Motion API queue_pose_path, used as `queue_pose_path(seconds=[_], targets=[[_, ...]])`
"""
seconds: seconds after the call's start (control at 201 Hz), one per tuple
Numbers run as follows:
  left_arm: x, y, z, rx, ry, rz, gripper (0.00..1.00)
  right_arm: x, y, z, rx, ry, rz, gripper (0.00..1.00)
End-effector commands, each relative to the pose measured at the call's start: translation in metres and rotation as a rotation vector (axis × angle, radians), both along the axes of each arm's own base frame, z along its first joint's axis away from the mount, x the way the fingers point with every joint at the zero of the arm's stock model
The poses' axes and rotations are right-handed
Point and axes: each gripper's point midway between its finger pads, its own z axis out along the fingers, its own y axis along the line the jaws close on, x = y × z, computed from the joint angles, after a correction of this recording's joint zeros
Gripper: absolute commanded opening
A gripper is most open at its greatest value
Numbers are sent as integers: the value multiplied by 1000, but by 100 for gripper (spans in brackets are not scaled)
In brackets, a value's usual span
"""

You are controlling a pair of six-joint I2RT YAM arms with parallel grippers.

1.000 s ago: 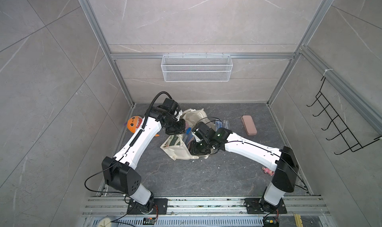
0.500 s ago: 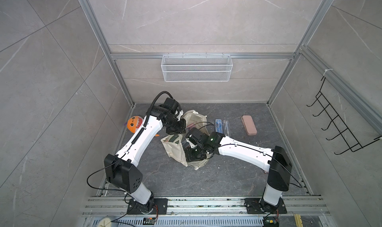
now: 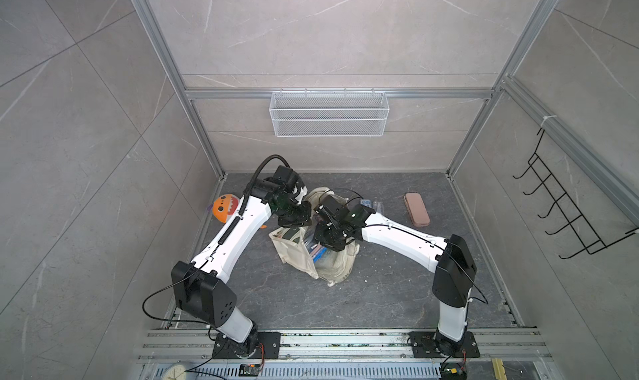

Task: Take out the compass set from the canvas bag
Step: Pick up the compass set from the canvas bag.

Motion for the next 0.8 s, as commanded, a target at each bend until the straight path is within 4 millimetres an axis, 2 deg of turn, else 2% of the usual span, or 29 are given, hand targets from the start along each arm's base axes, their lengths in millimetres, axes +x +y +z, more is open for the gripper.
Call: queue_pose_path(seconds=[0.0, 0.249, 0.513, 0.643, 0.792], targets=[[-10, -9, 22, -69, -39, -40, 0, 9, -10, -14, -48, 32, -122, 59], [-12, -12, 20, -79, -32, -47, 0, 25, -21, -35, -83, 55, -210, 66], [-13, -12, 24, -86, -51, -55, 0, 40, -15, -50, -139, 74, -231, 70], [-13, -13, 23, -90, -53, -56, 0, 42, -17, -60, -174, 86, -234, 71], [-13, -12, 27, -92, -67, -55, 0, 35, -16, -82, -201, 141, -220, 70]])
